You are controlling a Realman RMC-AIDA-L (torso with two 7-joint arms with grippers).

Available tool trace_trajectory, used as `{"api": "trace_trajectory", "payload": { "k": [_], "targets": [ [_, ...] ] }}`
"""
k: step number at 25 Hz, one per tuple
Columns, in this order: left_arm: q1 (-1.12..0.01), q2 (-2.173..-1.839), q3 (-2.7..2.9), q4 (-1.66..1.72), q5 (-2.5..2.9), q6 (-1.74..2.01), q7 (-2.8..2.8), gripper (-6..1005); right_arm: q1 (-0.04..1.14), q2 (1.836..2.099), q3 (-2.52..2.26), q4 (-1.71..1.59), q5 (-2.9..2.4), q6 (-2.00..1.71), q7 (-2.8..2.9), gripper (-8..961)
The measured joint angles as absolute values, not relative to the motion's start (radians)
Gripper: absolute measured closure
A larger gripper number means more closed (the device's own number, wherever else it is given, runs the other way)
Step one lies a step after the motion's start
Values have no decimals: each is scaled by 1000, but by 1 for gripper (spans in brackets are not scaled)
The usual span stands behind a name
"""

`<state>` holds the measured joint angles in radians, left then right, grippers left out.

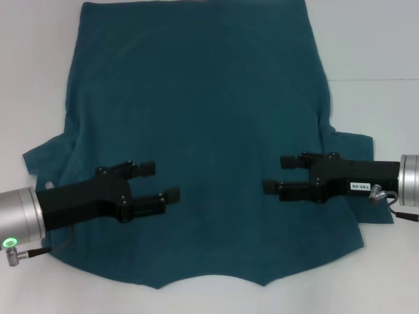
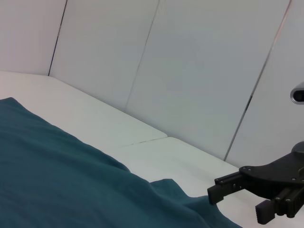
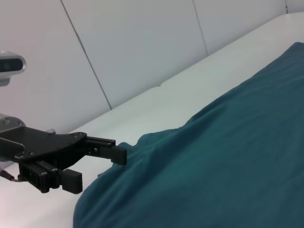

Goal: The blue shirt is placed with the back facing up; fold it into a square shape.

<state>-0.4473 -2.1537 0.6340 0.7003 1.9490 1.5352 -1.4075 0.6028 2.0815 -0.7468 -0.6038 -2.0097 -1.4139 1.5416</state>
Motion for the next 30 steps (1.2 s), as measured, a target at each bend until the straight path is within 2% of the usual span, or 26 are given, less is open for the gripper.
{"api": "trace_trajectory", "payload": {
  "k": [17,30],
  "targets": [
    [-452,-2152,626,701,1945,1532,-1419,110,606,2077,-742,-606,-2005,-1409,1545,44],
    [-434,-2154,459,695,1942,1299,-1586,112,613,2085,-738,-596,-1987,-1410,1545,43]
  ]
}}
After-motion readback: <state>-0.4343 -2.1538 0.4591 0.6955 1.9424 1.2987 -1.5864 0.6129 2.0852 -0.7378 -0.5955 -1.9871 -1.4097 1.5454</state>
